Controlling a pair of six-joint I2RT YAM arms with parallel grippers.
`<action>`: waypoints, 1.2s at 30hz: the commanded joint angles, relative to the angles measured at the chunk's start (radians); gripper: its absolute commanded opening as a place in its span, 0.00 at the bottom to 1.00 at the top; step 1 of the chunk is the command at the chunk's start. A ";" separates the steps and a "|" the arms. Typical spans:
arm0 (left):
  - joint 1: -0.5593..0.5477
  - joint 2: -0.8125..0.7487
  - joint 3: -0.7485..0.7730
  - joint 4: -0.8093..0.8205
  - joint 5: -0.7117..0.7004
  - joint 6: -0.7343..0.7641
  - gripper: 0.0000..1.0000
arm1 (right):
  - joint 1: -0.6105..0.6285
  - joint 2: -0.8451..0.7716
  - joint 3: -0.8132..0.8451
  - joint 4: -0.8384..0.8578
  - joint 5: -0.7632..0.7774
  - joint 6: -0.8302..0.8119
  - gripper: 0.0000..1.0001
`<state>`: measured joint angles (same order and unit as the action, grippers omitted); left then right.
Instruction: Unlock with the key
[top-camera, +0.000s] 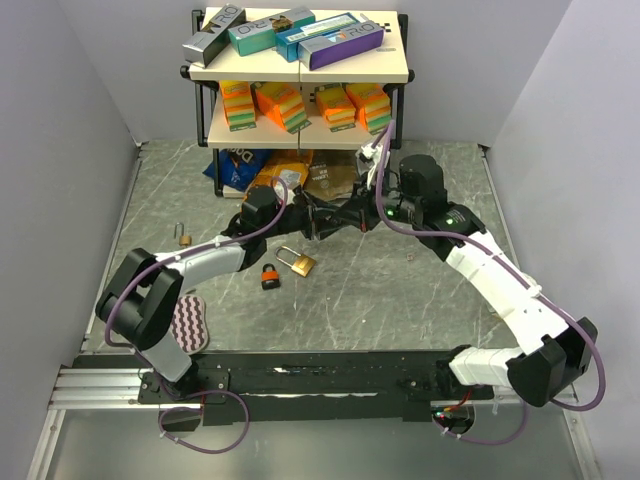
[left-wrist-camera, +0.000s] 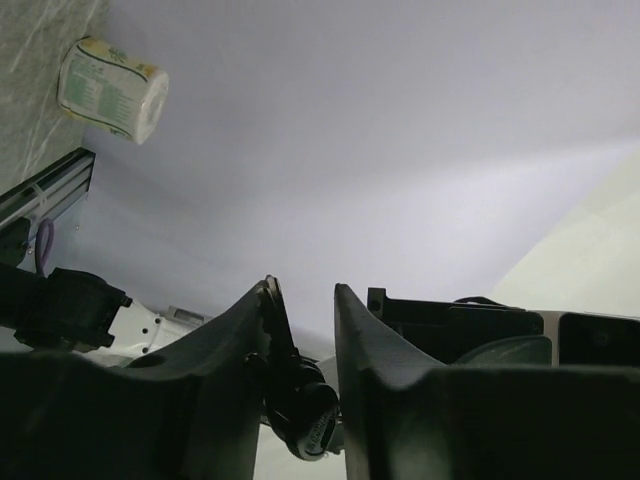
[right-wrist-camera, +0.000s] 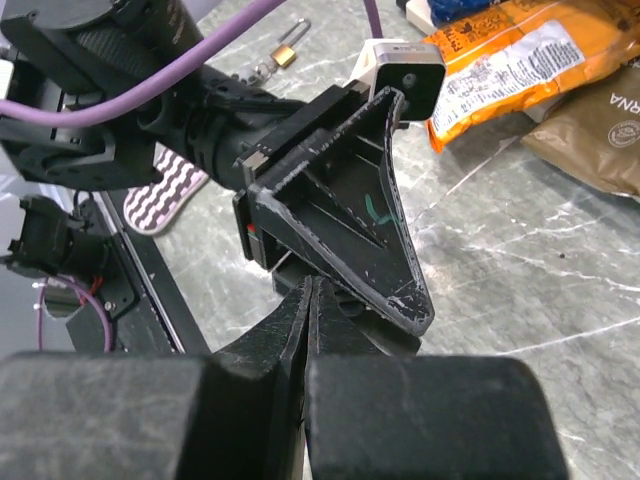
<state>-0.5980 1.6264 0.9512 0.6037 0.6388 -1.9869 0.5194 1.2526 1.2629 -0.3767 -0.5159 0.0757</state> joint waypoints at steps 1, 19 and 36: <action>-0.006 0.004 -0.002 0.047 -0.007 -0.138 0.28 | 0.008 -0.050 -0.016 0.013 -0.027 -0.028 0.00; 0.033 0.018 0.313 -0.389 -0.004 0.627 0.01 | -0.062 -0.032 0.061 -0.044 -0.028 0.180 0.74; 0.027 -0.059 0.296 -0.377 -0.057 0.807 0.01 | -0.147 0.025 0.030 0.046 -0.182 0.383 0.69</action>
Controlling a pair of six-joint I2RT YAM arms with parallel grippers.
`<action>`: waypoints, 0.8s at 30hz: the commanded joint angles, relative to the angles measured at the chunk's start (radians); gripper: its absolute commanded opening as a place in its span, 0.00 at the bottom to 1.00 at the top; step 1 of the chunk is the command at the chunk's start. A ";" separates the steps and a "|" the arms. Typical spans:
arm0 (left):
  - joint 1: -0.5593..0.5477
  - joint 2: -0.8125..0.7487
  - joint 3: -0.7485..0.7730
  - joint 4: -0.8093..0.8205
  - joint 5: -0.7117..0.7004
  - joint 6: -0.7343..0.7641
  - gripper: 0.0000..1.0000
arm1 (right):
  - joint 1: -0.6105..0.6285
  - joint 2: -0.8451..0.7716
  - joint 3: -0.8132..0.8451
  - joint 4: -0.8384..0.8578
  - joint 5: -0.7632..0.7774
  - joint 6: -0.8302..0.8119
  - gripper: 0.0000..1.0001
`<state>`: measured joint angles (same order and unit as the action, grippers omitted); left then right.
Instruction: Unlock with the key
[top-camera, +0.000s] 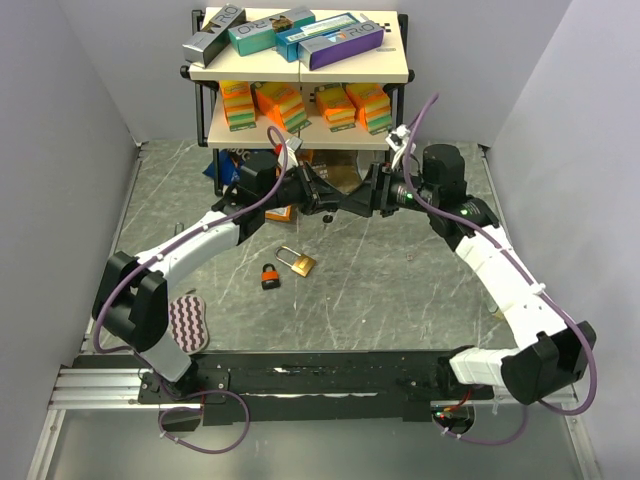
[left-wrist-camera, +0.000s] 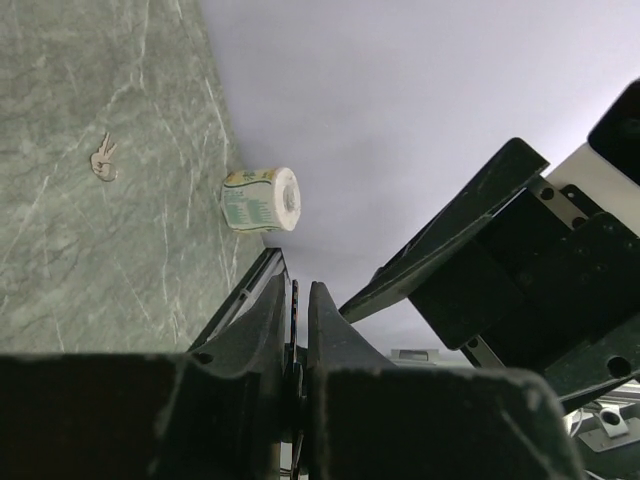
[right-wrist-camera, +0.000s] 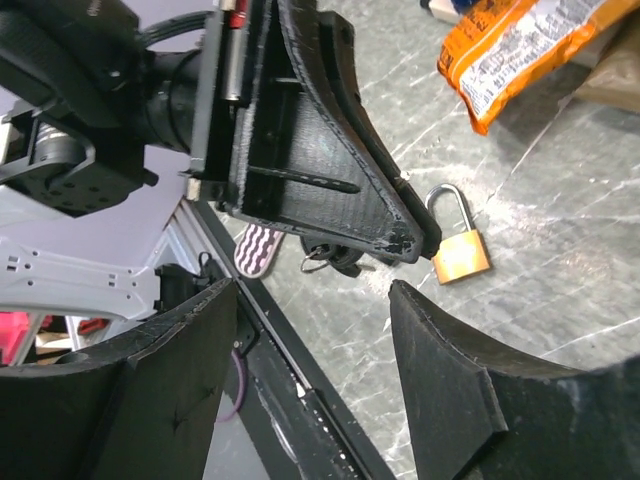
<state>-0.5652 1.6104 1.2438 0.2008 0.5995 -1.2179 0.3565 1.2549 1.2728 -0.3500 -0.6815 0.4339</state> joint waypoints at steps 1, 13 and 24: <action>-0.005 -0.043 0.005 0.026 -0.020 0.038 0.01 | 0.022 0.034 0.023 0.014 -0.016 0.023 0.68; -0.007 -0.030 0.005 0.100 -0.003 0.017 0.01 | 0.035 0.104 0.040 0.034 -0.053 0.077 0.61; -0.028 -0.018 0.009 0.146 0.006 0.008 0.01 | 0.033 0.107 -0.006 0.167 -0.093 0.201 0.49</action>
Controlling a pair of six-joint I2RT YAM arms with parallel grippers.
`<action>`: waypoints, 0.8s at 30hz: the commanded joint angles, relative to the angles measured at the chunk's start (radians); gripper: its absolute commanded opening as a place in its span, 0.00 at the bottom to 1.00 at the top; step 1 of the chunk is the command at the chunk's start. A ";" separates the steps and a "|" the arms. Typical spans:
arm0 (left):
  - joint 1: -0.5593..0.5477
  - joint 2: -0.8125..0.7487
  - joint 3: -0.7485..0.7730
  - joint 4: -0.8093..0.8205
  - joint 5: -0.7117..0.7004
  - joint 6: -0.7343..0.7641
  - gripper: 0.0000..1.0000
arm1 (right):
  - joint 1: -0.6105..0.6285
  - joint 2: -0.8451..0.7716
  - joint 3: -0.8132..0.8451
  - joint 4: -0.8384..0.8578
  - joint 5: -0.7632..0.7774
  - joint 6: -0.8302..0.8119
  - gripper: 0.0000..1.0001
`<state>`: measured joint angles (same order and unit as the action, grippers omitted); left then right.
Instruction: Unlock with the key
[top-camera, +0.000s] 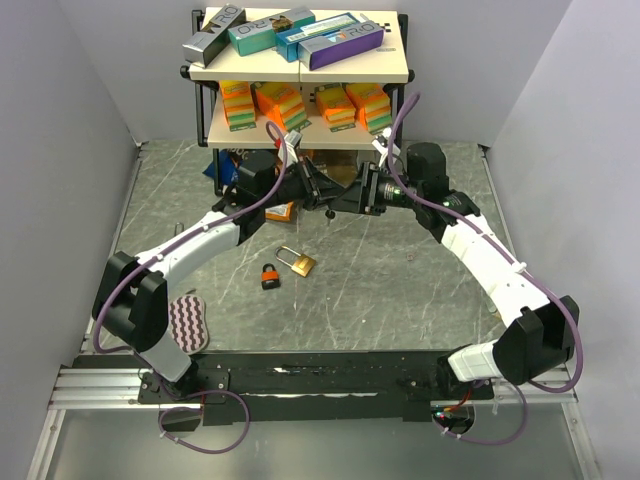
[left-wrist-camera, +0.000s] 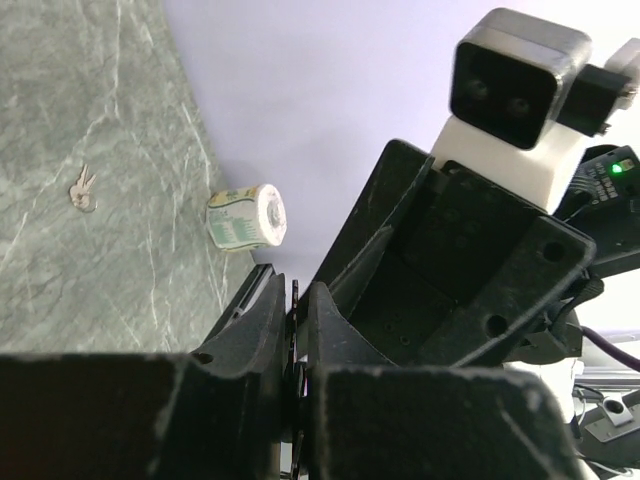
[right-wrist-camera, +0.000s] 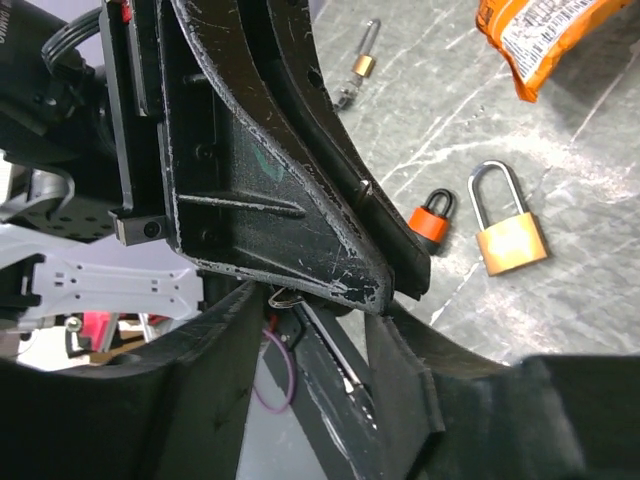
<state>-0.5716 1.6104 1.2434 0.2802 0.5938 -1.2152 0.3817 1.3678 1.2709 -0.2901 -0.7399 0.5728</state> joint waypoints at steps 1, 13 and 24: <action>-0.025 -0.018 0.008 0.080 0.014 0.005 0.01 | 0.008 -0.004 -0.007 0.112 -0.035 0.074 0.48; -0.045 -0.018 0.016 0.117 0.031 0.028 0.01 | 0.005 0.013 -0.030 0.189 -0.055 0.191 0.28; -0.033 -0.055 -0.059 0.229 0.032 -0.007 0.24 | -0.033 -0.006 -0.079 0.174 -0.044 0.190 0.00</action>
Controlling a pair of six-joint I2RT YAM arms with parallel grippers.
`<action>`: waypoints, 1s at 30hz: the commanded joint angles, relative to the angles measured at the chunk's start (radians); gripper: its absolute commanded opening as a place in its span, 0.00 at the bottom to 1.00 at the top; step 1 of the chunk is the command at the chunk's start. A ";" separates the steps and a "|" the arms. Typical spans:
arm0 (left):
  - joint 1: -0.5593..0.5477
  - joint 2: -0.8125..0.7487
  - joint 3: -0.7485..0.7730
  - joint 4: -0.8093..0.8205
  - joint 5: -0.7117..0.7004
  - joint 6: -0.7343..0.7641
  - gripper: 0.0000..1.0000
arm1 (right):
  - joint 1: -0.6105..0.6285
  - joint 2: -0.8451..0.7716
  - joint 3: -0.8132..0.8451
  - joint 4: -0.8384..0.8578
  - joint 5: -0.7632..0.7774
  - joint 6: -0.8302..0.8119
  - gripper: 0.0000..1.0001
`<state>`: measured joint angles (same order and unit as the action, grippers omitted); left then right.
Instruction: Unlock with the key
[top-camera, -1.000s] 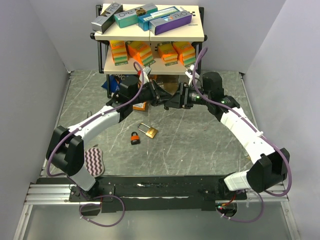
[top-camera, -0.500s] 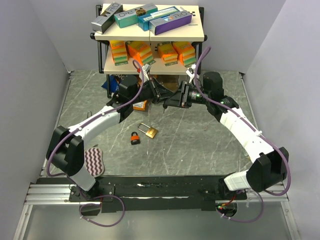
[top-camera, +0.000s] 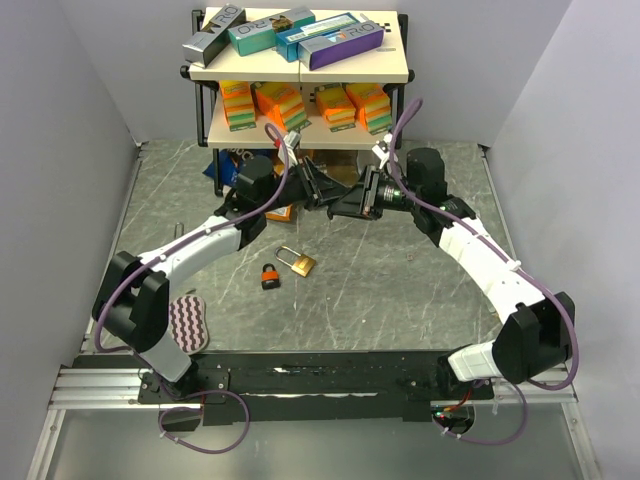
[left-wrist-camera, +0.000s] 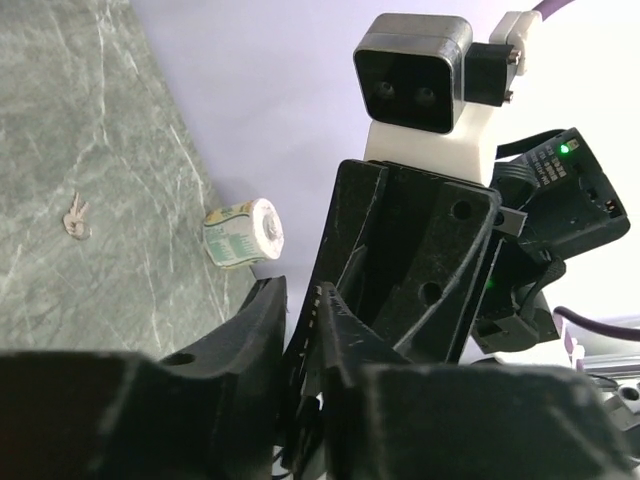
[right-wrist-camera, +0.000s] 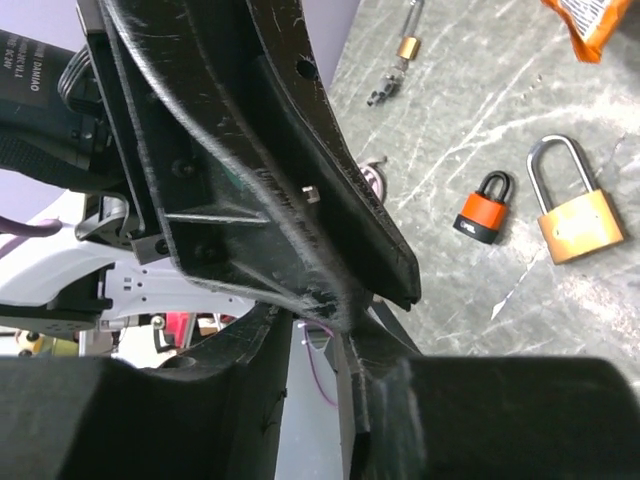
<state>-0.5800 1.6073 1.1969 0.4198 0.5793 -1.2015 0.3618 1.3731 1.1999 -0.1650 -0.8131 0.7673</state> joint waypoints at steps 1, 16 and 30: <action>-0.024 -0.055 -0.010 0.088 0.042 -0.014 0.29 | -0.015 -0.014 -0.008 0.044 0.031 -0.010 0.00; -0.017 -0.102 0.000 -0.042 -0.039 0.060 0.84 | -0.017 -0.034 -0.016 0.035 0.020 -0.039 0.00; 0.051 -0.185 -0.103 -0.072 -0.108 0.008 0.84 | -0.020 -0.063 -0.013 0.025 0.023 -0.074 0.00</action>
<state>-0.5362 1.4521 1.1221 0.3149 0.4644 -1.1732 0.3504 1.3632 1.1835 -0.1722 -0.7959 0.7078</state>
